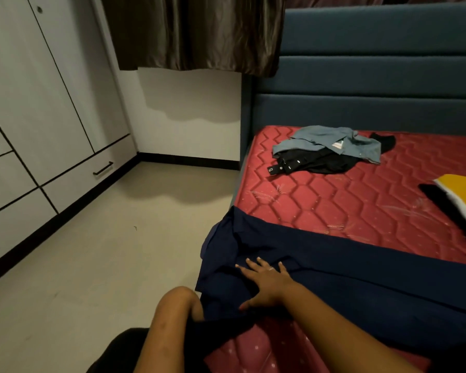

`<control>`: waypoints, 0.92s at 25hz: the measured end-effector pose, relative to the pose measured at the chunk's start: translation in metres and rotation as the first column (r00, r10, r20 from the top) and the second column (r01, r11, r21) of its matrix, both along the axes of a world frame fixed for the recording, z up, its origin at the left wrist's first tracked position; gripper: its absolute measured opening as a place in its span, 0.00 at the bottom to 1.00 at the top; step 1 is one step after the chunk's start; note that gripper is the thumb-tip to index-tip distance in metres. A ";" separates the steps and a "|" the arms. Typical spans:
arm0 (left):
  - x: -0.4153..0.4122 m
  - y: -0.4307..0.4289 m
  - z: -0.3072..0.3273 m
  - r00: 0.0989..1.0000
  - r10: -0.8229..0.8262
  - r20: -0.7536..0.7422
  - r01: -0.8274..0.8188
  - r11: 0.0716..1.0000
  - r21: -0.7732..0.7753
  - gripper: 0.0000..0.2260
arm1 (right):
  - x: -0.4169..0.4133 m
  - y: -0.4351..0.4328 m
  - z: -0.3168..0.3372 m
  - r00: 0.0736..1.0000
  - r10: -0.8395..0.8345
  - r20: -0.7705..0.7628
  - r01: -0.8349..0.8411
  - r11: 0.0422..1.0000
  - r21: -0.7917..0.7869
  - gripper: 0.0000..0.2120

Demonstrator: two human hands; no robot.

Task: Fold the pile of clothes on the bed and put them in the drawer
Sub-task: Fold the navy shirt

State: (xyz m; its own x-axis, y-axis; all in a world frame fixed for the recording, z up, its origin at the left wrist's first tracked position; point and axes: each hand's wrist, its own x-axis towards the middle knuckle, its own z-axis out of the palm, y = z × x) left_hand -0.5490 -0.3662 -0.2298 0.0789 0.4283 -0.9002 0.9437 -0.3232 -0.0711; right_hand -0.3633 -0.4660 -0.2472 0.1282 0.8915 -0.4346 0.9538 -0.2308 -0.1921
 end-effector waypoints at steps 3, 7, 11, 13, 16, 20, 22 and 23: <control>-0.015 -0.012 -0.003 0.998 0.043 0.041 -0.046 0.997 0.064 0.12 | -0.018 -0.018 0.007 0.997 0.058 -0.051 -0.057 0.998 0.006 0.48; -0.024 -0.031 0.007 0.841 0.073 0.535 -0.369 0.802 0.469 0.12 | -0.040 -0.035 0.019 0.940 -0.018 -0.340 0.014 1.000 -0.015 0.42; -0.016 -0.071 0.042 0.268 -0.212 0.940 -0.806 0.485 0.339 0.11 | -0.059 -0.043 0.049 0.776 -0.043 -0.629 0.127 0.988 0.089 0.41; 0.001 -0.092 0.061 0.075 -0.406 0.911 -0.864 0.430 0.263 0.11 | -0.063 -0.039 0.065 0.663 0.035 -0.748 0.197 0.955 0.220 0.39; 0.038 -0.115 0.080 -0.109 -0.651 0.752 -0.793 0.513 0.329 0.17 | -0.045 -0.043 0.093 0.540 0.134 -0.831 0.353 0.861 0.368 0.28; 0.097 -0.137 0.085 -0.057 -0.715 0.697 -0.439 0.645 0.626 0.30 | 0.038 -0.085 0.109 0.299 0.095 -0.949 0.583 0.769 0.261 0.12; 0.127 -0.148 0.079 0.007 -0.693 0.721 -0.227 0.701 0.676 0.35 | 0.092 -0.121 0.106 0.129 -0.029 -0.991 0.640 0.766 0.061 0.21; 0.143 -0.151 0.073 0.042 -0.723 0.690 -0.155 0.678 0.719 0.36 | 0.120 -0.140 0.103 0.058 -0.109 -0.992 0.653 0.756 -0.045 0.28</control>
